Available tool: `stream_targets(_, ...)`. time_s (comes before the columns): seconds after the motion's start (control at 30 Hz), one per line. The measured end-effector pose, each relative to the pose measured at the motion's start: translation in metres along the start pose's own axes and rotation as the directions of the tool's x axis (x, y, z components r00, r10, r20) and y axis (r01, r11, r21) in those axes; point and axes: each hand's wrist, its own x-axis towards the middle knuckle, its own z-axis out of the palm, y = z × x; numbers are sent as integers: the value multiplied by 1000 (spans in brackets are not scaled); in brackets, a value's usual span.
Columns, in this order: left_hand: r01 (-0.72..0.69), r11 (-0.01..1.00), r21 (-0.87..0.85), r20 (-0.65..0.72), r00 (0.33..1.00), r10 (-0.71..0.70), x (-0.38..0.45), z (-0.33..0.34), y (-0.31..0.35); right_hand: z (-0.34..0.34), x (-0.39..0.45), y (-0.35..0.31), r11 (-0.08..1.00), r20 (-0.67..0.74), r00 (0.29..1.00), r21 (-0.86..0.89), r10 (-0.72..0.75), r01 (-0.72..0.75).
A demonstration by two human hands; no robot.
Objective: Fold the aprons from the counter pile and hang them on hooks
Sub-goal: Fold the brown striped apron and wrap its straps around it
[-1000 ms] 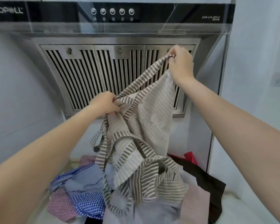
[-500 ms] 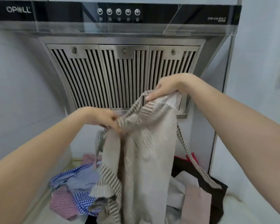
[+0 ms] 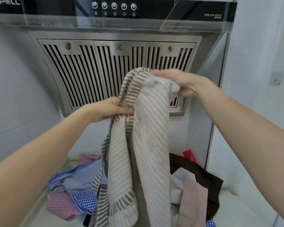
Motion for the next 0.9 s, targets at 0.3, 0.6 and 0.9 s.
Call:
stream_targets(0.3,7,990,-139,-467,881,-72,-2,-19,24,52,-2,50,758,114,966,643,-230,105)
stream_targets(0.6,183,814,551,-357,934,32,-16,-30,-9,26,17,20,820,-733,630,-510,-256,-260)
stream_targets(0.9,169,814,556,-272,962,-14,-10,-17,-32,31,31,-12,651,-571,649,-744,-502,-152)
